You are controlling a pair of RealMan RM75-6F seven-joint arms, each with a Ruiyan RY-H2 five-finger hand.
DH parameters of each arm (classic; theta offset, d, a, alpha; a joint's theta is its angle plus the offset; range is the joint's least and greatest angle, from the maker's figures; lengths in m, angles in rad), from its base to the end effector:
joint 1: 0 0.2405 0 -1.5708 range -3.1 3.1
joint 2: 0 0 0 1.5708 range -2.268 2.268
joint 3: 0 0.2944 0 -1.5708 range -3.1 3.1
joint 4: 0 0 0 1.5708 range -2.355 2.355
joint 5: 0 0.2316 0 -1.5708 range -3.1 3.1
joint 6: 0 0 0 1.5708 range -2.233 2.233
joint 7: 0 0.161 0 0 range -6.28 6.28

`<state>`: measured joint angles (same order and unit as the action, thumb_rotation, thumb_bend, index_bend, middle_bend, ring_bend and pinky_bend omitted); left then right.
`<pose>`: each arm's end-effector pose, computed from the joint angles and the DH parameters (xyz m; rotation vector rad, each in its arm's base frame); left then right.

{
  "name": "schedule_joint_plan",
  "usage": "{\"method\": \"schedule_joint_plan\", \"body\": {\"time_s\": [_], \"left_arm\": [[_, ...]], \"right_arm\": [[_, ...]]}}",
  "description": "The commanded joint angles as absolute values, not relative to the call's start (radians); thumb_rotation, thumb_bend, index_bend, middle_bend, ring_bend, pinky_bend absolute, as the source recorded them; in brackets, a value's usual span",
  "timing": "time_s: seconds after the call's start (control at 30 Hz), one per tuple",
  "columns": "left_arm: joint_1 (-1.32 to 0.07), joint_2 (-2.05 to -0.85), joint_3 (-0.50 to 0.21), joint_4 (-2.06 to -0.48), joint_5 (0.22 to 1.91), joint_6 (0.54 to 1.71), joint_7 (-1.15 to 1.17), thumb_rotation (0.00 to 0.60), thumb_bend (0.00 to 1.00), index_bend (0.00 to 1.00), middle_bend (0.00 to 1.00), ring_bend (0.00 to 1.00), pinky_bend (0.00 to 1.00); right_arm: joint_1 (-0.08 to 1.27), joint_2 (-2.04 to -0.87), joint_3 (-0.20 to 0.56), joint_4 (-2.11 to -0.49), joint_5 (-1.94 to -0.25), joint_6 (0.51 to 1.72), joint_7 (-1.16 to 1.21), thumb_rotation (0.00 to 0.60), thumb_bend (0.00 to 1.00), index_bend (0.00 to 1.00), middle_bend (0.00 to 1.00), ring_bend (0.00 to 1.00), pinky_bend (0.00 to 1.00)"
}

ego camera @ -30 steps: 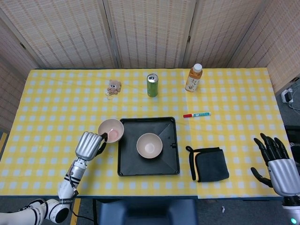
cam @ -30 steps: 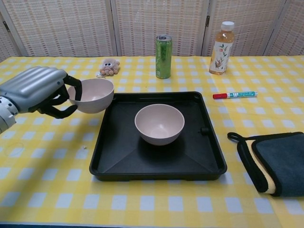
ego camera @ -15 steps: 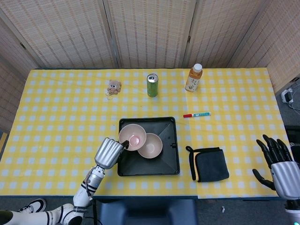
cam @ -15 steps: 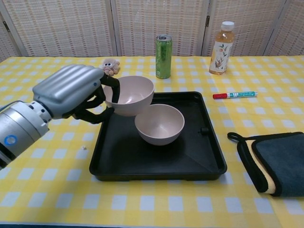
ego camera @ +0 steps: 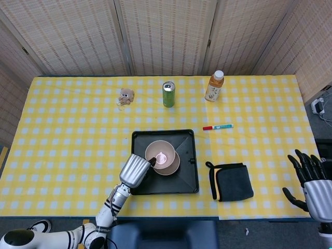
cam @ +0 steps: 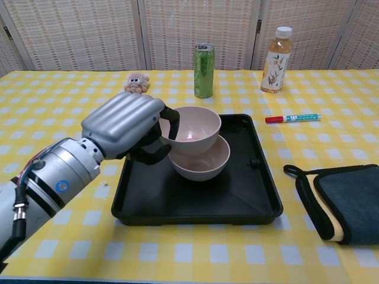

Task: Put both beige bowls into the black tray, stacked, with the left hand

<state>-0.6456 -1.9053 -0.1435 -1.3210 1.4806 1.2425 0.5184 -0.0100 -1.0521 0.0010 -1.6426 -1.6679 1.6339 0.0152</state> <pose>-0.1066 0.3169 -0.1167 -1.8503 -0.5856 -1.1893 -0.3388 -0.1568 0.1802 1.4253 -0.8122 0.9729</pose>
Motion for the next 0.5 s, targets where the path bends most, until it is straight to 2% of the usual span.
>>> {"method": "schedule_joint_plan", "body": {"time_s": [0.03,0.5], "left_arm": [[-0.649,-1.918,-0.14,-1.311,1.485,1.241,0.517,0.6,0.46,0.6,1.0,1.0,1.0],[-0.661,-1.981,-0.133,-1.225,1.494,1.228,0.497,0.6,0.46,0.59,1.0,1.0,1.0]], "right_arm": [[-0.01,-1.051,0.001,-1.643,-1.669,1.634,0.016,0.6,0.31,0.0,0.0,0.0,0.0],[-0.017,-1.042,0.001,-1.641,-1.669,1.639,0.033,0.6,0.31,0.0,0.0,0.0,0.0]]}}
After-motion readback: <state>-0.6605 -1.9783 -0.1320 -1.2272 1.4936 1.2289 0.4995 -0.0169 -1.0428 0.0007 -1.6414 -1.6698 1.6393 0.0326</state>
